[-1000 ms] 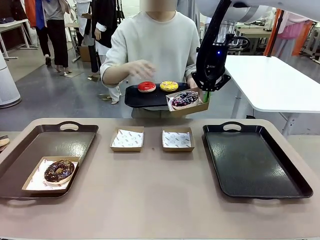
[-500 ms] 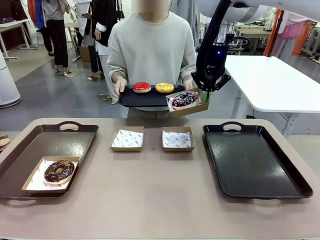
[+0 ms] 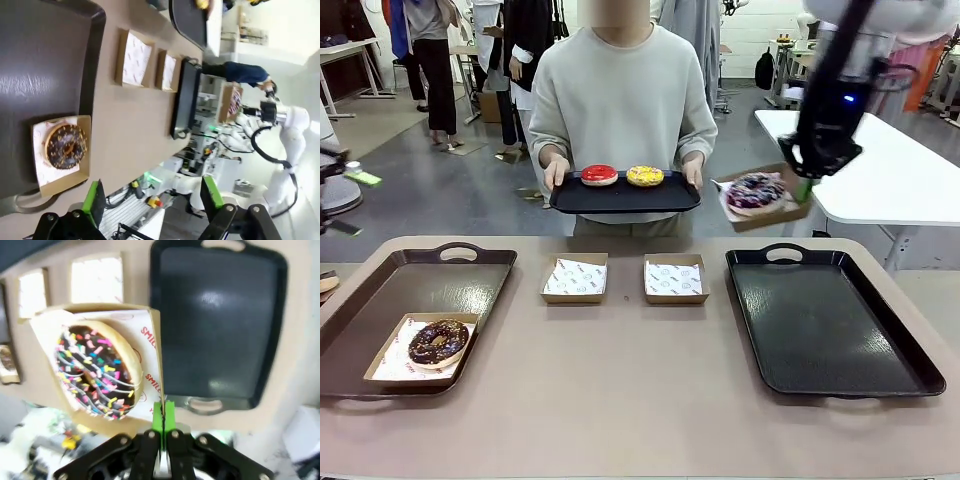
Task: Individually package the donuts and arrange them on the tray.
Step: Place the picked Paper togo box on the Handle tray while simultaneously picking up another Paper togo box from the table with the other hand.
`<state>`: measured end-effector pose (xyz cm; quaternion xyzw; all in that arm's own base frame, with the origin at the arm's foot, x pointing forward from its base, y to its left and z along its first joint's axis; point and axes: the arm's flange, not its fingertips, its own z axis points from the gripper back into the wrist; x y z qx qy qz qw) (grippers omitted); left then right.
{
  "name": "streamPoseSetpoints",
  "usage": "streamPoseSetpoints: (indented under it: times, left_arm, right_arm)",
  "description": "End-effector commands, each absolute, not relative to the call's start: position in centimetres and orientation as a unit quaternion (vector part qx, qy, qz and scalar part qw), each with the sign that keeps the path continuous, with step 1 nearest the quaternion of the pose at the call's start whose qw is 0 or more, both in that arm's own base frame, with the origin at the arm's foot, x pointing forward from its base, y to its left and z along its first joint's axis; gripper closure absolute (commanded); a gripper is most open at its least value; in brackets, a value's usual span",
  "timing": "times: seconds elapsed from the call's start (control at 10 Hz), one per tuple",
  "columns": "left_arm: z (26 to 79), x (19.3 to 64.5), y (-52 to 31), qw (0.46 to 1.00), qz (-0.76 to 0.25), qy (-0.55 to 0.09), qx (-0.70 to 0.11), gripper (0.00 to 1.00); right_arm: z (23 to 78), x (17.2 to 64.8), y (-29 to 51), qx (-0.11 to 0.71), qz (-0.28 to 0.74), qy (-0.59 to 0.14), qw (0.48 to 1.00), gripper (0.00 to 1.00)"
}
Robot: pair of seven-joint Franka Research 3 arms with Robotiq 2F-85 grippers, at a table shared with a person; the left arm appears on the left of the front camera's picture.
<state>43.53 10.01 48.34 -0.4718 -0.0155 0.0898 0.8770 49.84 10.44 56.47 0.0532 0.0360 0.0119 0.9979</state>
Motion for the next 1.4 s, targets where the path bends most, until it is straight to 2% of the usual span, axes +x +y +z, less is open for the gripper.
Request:
streamPoseSetpoints:
  times: [0.0,0.4,0.8,1.2,1.3]
  left_arm:
    - [49.2,47.2,6.7,0.91,0.087,0.012,-0.406,0.0]
    - [49.7,54.4,-3.9,0.96,0.073,-0.009,-0.27,0.0]
    - [43.4,59.3,-10.2,0.988,0.065,-0.014,-0.14,0.0]
    - [40.1,59.9,-16.2,0.998,0.019,-0.024,-0.058,0.0]
    - [39.3,59.8,-17.8,0.999,0.006,-0.028,-0.041,0.0]
  right_arm:
    - [52.6,46.9,7.2,0.076,0.032,0.013,0.997,0.99]
    - [48.2,44.5,4.4,0.107,0.015,0.045,0.993,0.99]
    - [43.7,43.5,5.1,0.122,0.023,0.09,0.988,0.99]
    - [40.9,43.1,4.2,0.126,-0.003,0.119,0.985,0.99]
    - [41.8,43.2,4.8,0.117,0.006,0.117,0.986,0.99]
